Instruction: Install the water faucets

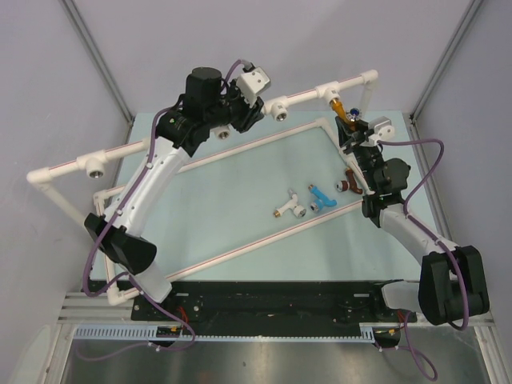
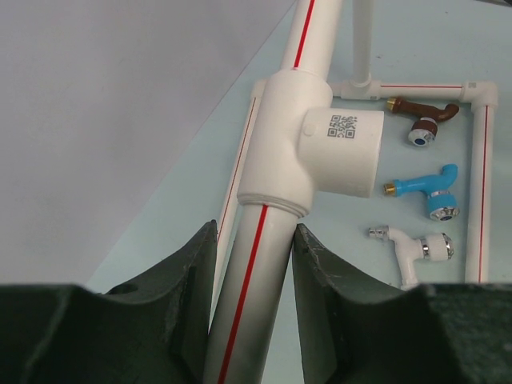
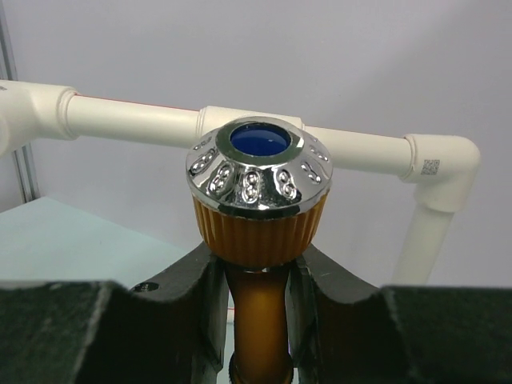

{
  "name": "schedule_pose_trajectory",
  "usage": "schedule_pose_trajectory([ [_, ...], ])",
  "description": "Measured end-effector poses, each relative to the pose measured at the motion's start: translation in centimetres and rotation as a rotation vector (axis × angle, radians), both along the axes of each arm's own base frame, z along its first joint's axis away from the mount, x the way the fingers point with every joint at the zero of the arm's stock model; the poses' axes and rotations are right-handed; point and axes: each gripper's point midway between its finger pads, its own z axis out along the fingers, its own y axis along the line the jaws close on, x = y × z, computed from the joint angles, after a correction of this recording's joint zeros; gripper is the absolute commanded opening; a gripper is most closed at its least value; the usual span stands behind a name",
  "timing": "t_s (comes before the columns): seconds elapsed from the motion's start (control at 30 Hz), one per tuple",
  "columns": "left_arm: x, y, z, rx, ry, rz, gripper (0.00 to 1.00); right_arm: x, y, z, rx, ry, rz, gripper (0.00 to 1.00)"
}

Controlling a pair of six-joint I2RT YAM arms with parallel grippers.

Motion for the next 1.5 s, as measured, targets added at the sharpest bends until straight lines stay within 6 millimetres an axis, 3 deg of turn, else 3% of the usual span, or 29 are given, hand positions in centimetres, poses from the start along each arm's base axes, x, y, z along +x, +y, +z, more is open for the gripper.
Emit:
schedule_pose_trajectory([
  [1.27,0.9,0.2,0.0,-0.004,-0.007,0.023,0.0,1.1,0.3,0.5,-0.266,0.019,-0.161,0.0],
  [1.5,0.9,0.1,-0.1,-0.001,-0.006,0.023,0.0,1.2,0.6,2.0,-0.347,-0.011,-0.163,0.0],
])
